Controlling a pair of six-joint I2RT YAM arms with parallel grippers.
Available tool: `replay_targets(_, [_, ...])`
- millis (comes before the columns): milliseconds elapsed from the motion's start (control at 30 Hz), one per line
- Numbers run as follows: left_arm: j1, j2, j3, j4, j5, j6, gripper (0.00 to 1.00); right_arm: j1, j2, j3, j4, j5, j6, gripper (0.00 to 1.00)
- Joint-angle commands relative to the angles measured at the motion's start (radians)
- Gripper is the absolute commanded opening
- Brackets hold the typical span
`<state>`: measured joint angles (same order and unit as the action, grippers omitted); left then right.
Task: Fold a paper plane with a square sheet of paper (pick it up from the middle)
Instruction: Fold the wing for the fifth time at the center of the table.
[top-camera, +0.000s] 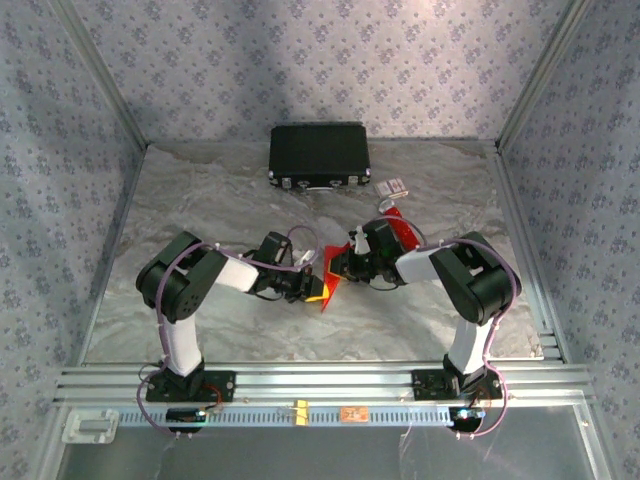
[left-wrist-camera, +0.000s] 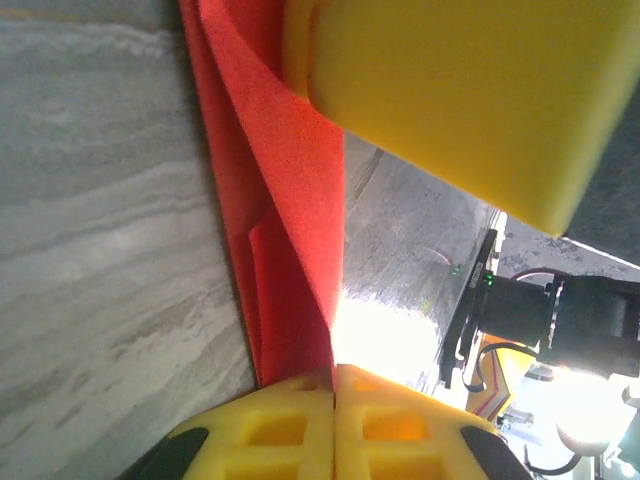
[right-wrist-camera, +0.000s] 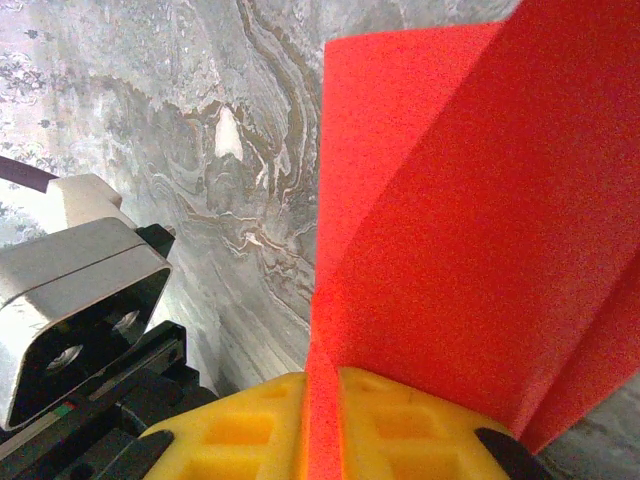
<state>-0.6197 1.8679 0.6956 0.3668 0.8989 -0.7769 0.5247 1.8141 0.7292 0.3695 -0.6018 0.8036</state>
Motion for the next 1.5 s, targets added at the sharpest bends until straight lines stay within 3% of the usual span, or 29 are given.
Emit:
replay_targets(0, [0.01,0.007,-0.039,-0.205,-0.048,0.04,0.11,-0.005,0.064,-0.003,-0.096,0.082,-0.002,0.17])
replay_targets(100, [0.007,-0.006,-0.04,-0.239,-0.046,0.064,0.13,-0.005,0.065,-0.002,-0.102,0.085,0.0,0.17])
replay_targets(200, [0.003,-0.016,-0.047,-0.248,-0.037,0.08,0.0,-0.005,0.064,-0.001,-0.109,0.092,0.0,0.16])
replay_targets(400, [-0.017,-0.014,-0.039,-0.264,-0.024,0.097,0.0,-0.004,0.062,-0.001,-0.124,0.104,0.0,0.16])
replay_targets(500, [-0.024,-0.021,-0.04,-0.28,-0.028,0.105,0.06,-0.003,0.062,0.0,-0.131,0.11,0.0,0.16])
replay_targets(1033, [-0.054,-0.058,-0.036,-0.301,-0.033,0.129,0.02,0.003,0.065,0.0,-0.152,0.128,0.0,0.16])
replay_targets(1367, [-0.058,-0.058,-0.036,-0.352,-0.074,0.154,0.12,0.006,0.067,0.001,-0.156,0.132,0.0,0.16])
replay_targets(1433, [-0.058,-0.059,-0.029,-0.367,-0.074,0.166,0.08,0.006,0.068,0.004,-0.158,0.132,0.0,0.16])
replay_targets(1467, [-0.058,-0.059,-0.027,-0.371,-0.073,0.17,0.02,0.006,0.068,0.006,-0.16,0.132,0.001,0.16])
